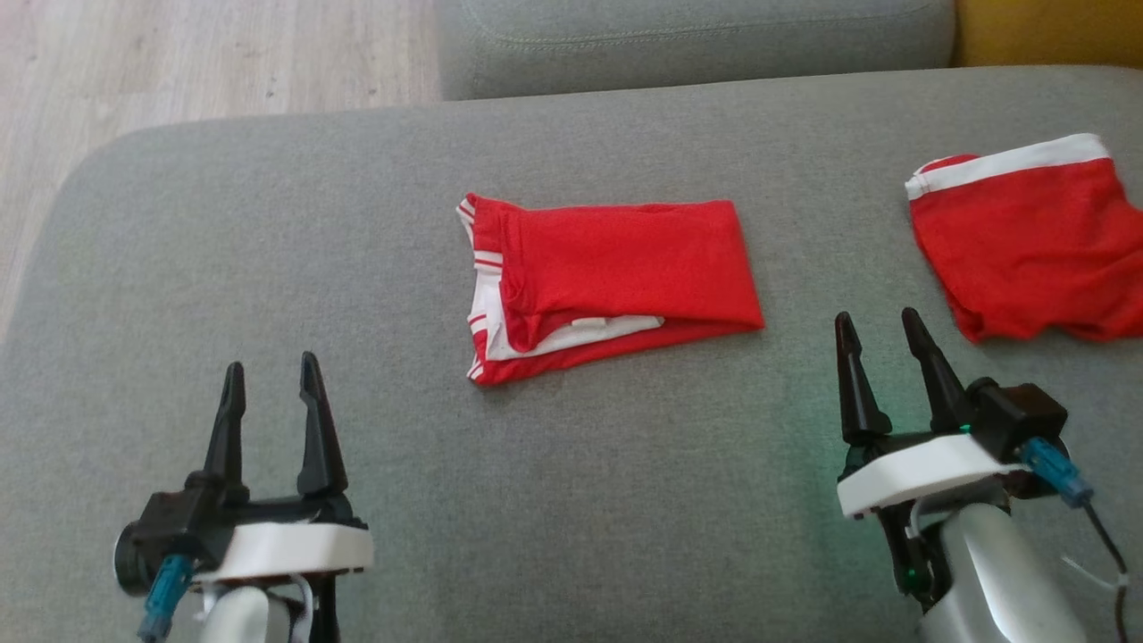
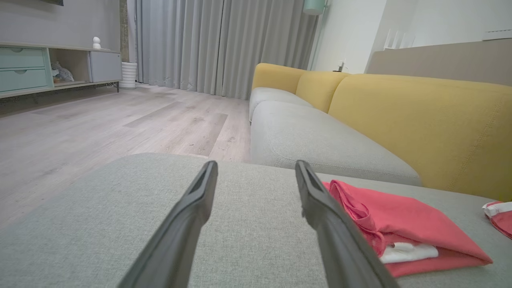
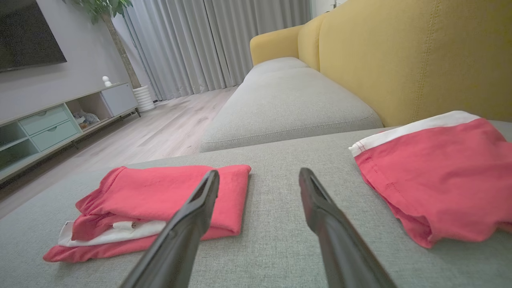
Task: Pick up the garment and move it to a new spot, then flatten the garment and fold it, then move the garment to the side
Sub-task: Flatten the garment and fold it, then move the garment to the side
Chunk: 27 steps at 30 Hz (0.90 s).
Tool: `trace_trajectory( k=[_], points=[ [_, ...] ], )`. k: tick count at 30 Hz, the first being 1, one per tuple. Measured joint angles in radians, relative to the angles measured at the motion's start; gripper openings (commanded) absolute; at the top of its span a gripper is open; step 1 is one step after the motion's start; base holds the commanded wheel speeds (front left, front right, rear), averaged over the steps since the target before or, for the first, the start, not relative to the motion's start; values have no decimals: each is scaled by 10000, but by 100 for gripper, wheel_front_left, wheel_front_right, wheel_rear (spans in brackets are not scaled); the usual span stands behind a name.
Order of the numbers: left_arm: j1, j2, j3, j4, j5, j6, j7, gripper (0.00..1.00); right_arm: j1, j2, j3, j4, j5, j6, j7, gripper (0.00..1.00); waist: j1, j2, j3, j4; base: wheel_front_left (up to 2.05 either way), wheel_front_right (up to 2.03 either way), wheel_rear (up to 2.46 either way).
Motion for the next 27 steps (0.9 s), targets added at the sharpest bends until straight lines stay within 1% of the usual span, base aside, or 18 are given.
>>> trace_trajectory(
  k=[7, 10, 12, 15, 17, 22, 27],
  points=[
    [-200, 0, -171, 38, -31, -19, 0, 100, -196, 4, -119, 75, -71, 0, 0, 100, 0, 0, 234, 363, 0, 0, 0],
    [-377, 0, -301, -102, -84, -6, 0, 100, -668, 6, -180, 311, -104, 0, 82, 100, 0, 0, 445, 586, 0, 0, 0],
    [-506, 0, -326, -224, -211, 73, 0, 100, -1150, 2, -215, 646, 253, 0, 355, 100, 1, 0, 628, 727, 0, 0, 0],
    [-732, 0, -422, -249, -293, 77, 0, 100, -1932, 2, -297, 1421, 171, 0, 738, 100, 3, 0, 894, 998, 0, 0, 0],
    [-827, 0, -541, -244, -307, 73, 0, 100, -2444, 2, -545, 2042, 54, 0, 961, 100, 2, 0, 1058, 1216, 0, 0, 0],
    [-1026, -6, -765, -173, -487, 77, 0, 100, -3528, -15, -1062, 3916, -46, 0, 1490, 100, 3, -1, 1420, 1758, 0, 0, 0],
    [-1202, -6, -775, -159, -522, 77, 0, 100, -4262, -33, -1028, 5379, -224, 0, 1722, 100, 2, -1, 1687, 2167, 0, 0, 0]
  ],
)
